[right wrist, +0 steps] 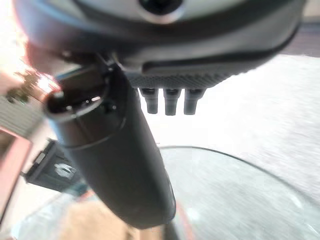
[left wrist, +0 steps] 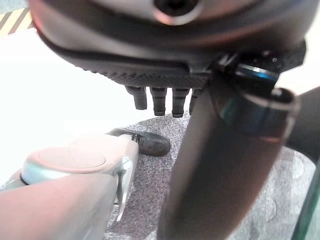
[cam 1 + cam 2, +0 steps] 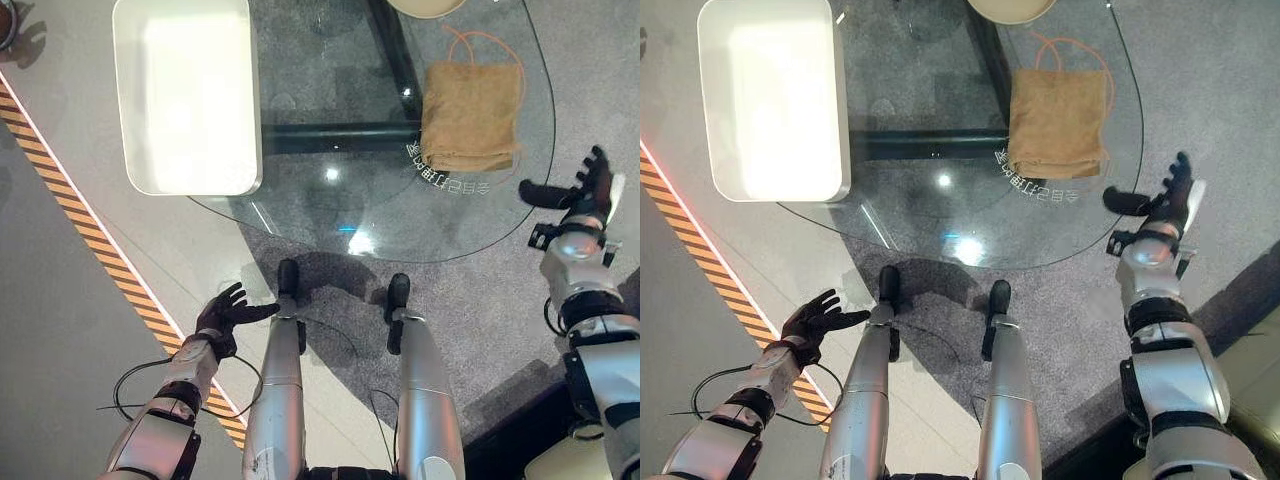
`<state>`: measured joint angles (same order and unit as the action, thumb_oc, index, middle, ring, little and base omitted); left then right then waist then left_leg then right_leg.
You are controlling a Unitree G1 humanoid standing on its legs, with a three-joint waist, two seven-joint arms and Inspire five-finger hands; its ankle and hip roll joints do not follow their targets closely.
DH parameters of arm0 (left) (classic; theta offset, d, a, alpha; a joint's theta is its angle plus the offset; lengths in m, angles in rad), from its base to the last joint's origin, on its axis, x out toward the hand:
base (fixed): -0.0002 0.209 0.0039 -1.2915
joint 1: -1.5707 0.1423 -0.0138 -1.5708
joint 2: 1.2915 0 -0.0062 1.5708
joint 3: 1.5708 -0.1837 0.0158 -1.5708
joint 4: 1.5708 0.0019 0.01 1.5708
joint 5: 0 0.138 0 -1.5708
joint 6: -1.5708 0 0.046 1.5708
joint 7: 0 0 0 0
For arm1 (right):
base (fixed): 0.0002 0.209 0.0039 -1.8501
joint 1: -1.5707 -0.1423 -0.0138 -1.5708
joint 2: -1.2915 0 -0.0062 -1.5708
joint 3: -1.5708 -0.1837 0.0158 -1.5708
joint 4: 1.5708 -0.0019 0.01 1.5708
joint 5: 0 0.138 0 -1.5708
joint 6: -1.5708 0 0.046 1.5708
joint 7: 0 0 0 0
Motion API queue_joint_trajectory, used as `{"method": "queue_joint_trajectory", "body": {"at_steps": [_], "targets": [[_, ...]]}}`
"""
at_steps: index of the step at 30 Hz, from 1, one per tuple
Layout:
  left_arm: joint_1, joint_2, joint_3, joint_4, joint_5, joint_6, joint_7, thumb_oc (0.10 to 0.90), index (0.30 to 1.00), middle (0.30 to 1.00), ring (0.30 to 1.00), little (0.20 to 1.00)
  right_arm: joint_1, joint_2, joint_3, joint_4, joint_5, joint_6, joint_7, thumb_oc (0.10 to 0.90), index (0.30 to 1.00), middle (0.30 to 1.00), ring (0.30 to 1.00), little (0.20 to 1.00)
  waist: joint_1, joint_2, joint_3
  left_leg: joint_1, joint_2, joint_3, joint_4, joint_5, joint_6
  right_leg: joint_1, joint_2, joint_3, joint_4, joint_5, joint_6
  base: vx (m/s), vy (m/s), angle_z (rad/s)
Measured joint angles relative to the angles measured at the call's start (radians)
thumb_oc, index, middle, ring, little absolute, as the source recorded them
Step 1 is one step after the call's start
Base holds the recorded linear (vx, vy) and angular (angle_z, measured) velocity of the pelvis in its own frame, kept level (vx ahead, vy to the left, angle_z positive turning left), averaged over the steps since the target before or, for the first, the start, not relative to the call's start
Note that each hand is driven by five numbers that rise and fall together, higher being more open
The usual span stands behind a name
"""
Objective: Wipe the table with a cloth and put it in the basket.
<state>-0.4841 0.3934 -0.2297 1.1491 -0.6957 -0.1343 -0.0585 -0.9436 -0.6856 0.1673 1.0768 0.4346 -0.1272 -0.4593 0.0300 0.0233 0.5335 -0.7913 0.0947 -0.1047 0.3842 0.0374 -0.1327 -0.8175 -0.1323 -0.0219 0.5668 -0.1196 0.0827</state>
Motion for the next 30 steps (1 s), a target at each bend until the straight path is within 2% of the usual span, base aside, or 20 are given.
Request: {"method": "queue_joint_trajectory", "body": {"at_steps": [7, 12, 16, 22, 30], "targets": [[0.001, 0.009, -0.034, -0.009, -0.034, -0.004, -0.004, 0.800, 0.900, 0.900, 0.900, 0.900, -0.089, -0.017, 0.083, -0.009, -0.011, 0.020, -0.105, 0.800, 0.900, 0.900, 0.900, 0.900, 0.005, 0.001, 0.000, -0.002, 0.000, 0.001, -0.013, 0.001, -0.002, -0.003, -0.001, -0.001, -0.013, 0.003, 0.001, 0.00, 0.000, 0.00], [0.002, 0.009, -0.035, -0.031, -0.040, -0.003, -0.002, 0.800, 0.900, 0.900, 0.900, 0.900, -0.171, -0.063, 0.201, -0.086, -0.127, 0.076, -0.124, 0.800, 0.900, 0.900, 0.900, 0.900, 0.012, 0.004, 0.002, -0.021, 0.000, 0.001, -0.017, 0.004, -0.005, -0.023, -0.001, -0.001, -0.013, 0.008, 0.002, 0.00, 0.000, 0.00], [0.003, 0.009, -0.036, -0.051, -0.044, -0.002, 0.002, 0.800, 0.900, 0.900, 0.900, 0.900, -0.266, -0.084, 0.345, -0.130, -0.240, 0.154, -0.132, 0.800, 0.900, 0.900, 0.900, 0.900, 0.026, 0.005, 0.002, -0.030, 0.000, 0.001, -0.018, 0.005, -0.006, -0.029, -0.002, -0.002, -0.014, 0.008, 0.002, 0.01, 0.004, 0.00], [0.012, 0.010, -0.037, -0.073, -0.058, 0.001, 0.002, 0.800, 0.900, 0.900, 0.900, 0.900, -0.392, -0.089, 0.499, -0.173, -0.328, 0.242, -0.041, 0.800, 0.900, 0.900, 0.900, 0.900, 0.044, 0.005, 0.003, -0.033, -0.001, 0.001, -0.028, 0.011, -0.008, -0.037, -0.003, -0.001, -0.016, 0.008, 0.002, 0.03, 0.009, 0.00], [0.025, 0.010, -0.039, -0.092, -0.059, 0.003, 0.002, 0.800, 0.900, 0.900, 0.900, 0.900, -0.426, -0.093, 0.556, -0.182, -0.403, 0.284, 0.041, 0.800, 0.900, 0.900, 0.900, 0.900, 0.077, 0.006, 0.003, -0.034, -0.004, 0.000, -0.037, 0.018, -0.007, -0.041, -0.007, -0.003, -0.015, 0.008, 0.002, 0.01, -0.001, 0.00]]}}
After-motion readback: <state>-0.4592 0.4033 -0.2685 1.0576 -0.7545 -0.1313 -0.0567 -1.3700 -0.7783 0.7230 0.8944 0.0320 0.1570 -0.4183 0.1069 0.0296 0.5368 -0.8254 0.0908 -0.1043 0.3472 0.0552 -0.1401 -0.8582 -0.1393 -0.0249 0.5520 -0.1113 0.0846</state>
